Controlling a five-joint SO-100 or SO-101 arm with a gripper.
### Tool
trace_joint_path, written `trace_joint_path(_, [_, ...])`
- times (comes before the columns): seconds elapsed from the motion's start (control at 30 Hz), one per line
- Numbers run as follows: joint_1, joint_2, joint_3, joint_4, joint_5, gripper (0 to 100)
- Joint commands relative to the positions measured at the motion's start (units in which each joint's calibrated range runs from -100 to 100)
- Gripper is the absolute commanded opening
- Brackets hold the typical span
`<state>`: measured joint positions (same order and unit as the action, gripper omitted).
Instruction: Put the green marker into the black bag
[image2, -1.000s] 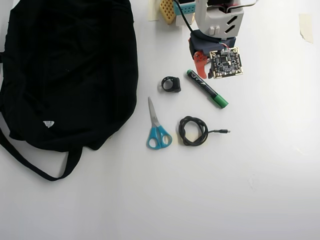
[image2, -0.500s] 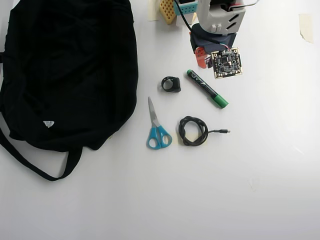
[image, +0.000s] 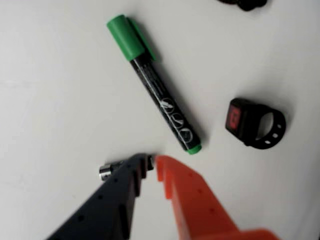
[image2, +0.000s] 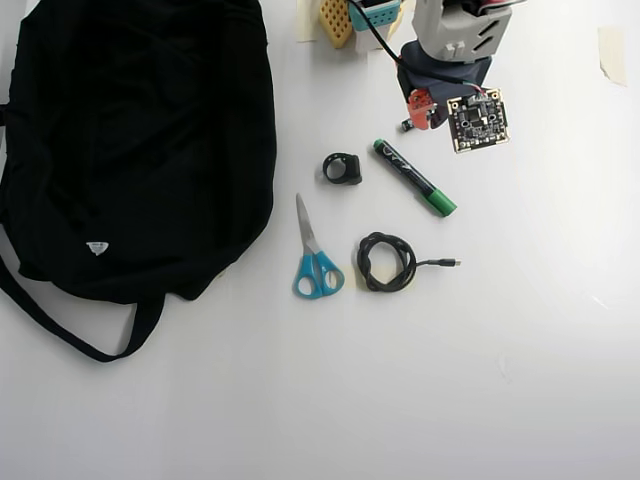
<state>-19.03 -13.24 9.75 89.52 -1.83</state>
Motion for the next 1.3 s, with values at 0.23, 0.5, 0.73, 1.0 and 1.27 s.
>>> trace_joint_path(0.23, [-0.12,-2.44,2.83,0.23,6.34,2])
trace_joint_path(0.5, [0.26,-2.44,4.09,0.23,8.86,2])
trace_joint_path(0.73, [2.95,-2.44,6.24,0.23,14.42,2])
trace_joint_path(1.0, [2.87,-1.36,7.50,-0.63,16.20,2])
trace_joint_path(1.27, [3.10,-1.36,12.17,-5.63,17.83,2])
